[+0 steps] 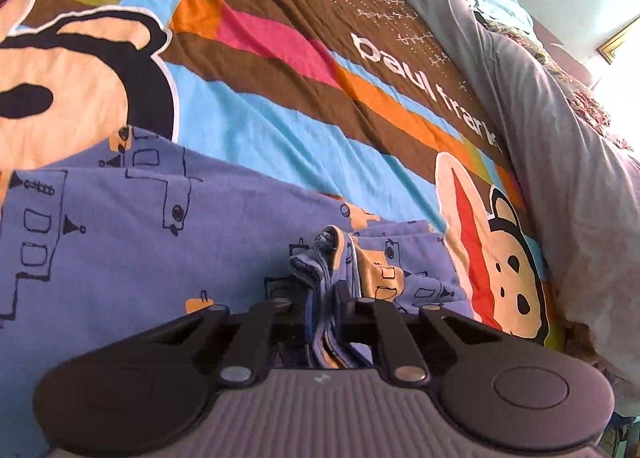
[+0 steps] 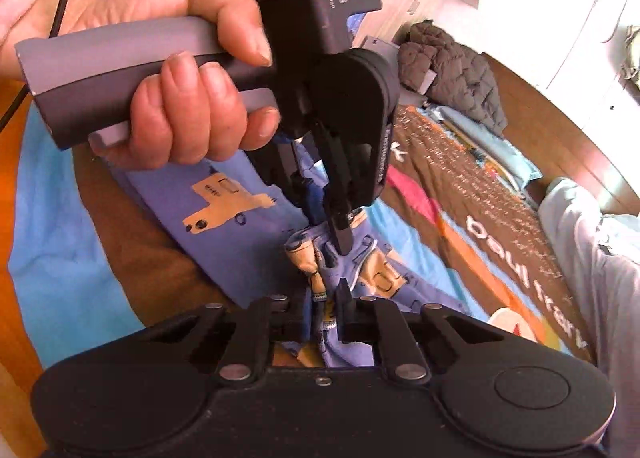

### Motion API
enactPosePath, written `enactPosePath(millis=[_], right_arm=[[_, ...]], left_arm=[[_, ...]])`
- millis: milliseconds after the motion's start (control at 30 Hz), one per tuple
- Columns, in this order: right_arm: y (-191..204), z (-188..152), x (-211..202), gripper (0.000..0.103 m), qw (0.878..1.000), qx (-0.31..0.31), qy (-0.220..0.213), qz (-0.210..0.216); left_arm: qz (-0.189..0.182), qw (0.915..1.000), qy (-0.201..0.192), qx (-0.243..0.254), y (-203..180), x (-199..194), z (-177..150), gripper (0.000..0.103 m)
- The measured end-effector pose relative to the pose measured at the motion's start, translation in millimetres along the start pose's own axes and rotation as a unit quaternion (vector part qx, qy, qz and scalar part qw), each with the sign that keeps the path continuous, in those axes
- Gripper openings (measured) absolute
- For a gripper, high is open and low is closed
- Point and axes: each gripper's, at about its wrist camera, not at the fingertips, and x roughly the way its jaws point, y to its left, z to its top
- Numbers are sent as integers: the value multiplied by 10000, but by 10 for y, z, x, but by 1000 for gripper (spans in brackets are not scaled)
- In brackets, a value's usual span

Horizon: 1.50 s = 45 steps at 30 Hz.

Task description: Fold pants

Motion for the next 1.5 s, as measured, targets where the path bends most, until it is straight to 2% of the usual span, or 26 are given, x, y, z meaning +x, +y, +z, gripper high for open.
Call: enactPosePath(millis=[167, 467, 767, 933, 1033, 1067, 1133, 1167, 1200, 1233, 1267, 1300, 1433, 1467, 1500], right_arm=[[-34, 93, -1, 11, 9999, 107, 29, 48], [39, 331, -39, 11, 9998, 173, 3, 130], [362, 581, 31, 11, 9975, 399, -98, 578], [574, 661, 150, 11, 9958, 417, -23, 811], [652, 673, 213, 11, 9954, 321, 80, 894], [648, 668, 228, 14, 9947, 325, 127, 964], [599, 652, 213, 22, 9935, 415, 136, 1049], [557, 640, 177, 27, 9930, 471, 100, 1079], [486, 616, 121, 37, 9923, 527, 51, 1121], [418, 585, 65, 42, 9923, 550, 14, 1111], [336, 531, -7, 57, 9929, 556, -23, 1053], [238, 460, -87, 65, 9945, 540, -50, 901], [-283, 64, -291, 66, 9975, 678, 146, 167], [-443, -51, -300, 65, 9963, 812, 268, 16], [-582, -155, -304, 65, 9946, 966, 369, -79]], left_arm=[[111, 9998, -64, 119, -26, -95, 14, 11], [94, 9994, -231, 233, 98, -399, 49, 10], [277, 9991, -261, 210, 556, -720, 44, 10], [342, 9990, -285, 35, 845, -761, -3, 11], [346, 9988, -335, -91, 934, -737, -33, 22], [377, 9985, -382, -137, 956, -739, -45, 30], [344, 9980, -511, -170, 982, -772, -79, 36], [351, 9976, -571, -176, 983, -793, -100, 43], [387, 9970, -638, -198, 977, -817, -119, 55], [422, 9964, -706, -228, 970, -847, -142, 60], [471, 9956, -776, -238, 950, -880, -167, 66], [575, 9946, -841, -199, 911, -916, -199, 72], [1293, 9853, -1041, 397, 631, -984, -346, 76], [1465, 9816, -1080, 575, 541, -979, -358, 79], [1539, 9793, -1110, 712, 465, -977, -345, 86]])
